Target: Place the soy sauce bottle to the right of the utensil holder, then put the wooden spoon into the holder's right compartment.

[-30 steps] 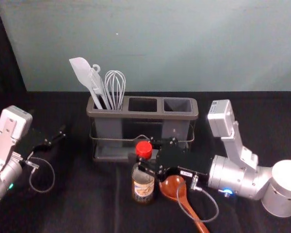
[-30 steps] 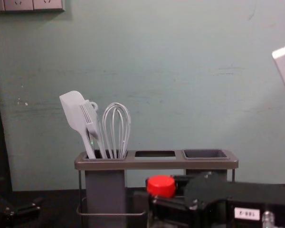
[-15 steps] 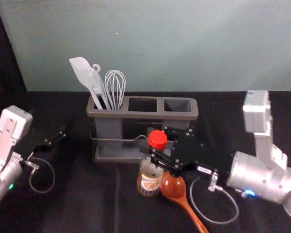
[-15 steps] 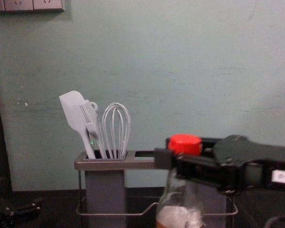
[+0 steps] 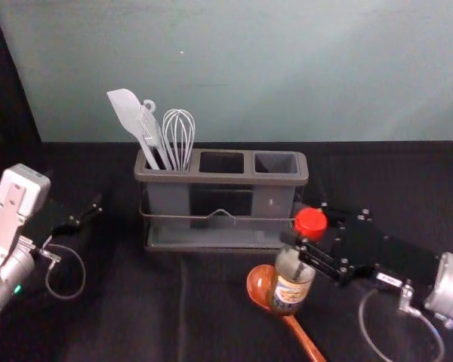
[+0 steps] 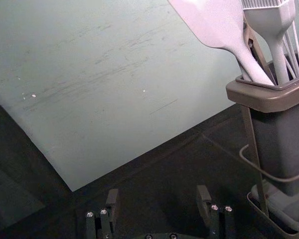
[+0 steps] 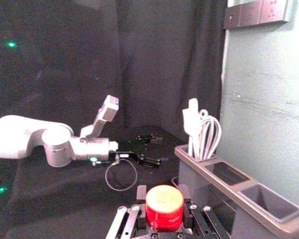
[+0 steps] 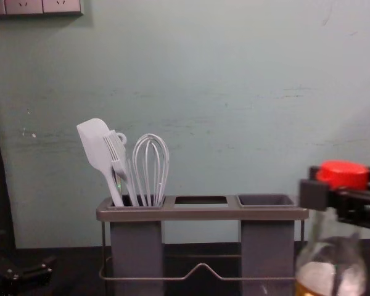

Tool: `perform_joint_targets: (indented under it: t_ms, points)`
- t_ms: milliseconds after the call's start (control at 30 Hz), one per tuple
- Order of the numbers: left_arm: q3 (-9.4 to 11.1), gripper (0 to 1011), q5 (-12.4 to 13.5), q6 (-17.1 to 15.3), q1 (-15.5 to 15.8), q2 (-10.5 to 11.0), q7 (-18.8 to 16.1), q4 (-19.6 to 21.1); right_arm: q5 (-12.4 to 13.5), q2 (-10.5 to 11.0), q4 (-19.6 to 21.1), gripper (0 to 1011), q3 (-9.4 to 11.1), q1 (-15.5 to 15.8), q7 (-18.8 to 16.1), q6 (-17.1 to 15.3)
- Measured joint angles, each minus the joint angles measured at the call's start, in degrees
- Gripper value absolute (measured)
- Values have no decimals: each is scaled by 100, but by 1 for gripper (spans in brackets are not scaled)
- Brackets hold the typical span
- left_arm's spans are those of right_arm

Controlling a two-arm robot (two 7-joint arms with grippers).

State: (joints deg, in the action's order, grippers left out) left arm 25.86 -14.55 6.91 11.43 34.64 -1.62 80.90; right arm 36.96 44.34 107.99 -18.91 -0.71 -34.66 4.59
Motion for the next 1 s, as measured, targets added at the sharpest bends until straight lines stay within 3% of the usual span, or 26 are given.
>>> perform_joint_targets:
  t_ms: [267, 467, 1000]
  points:
    - [0, 1012, 0, 0, 0, 0, 0, 0, 83, 206, 118, 382, 407, 396, 62, 82]
    - [0, 1012, 0, 0, 0, 0, 0, 0, 81, 244, 106, 382, 631, 587, 105, 129]
    - [0, 1011, 0, 0, 0, 0, 0, 0, -170, 216, -268, 383, 1134, 730, 217, 211]
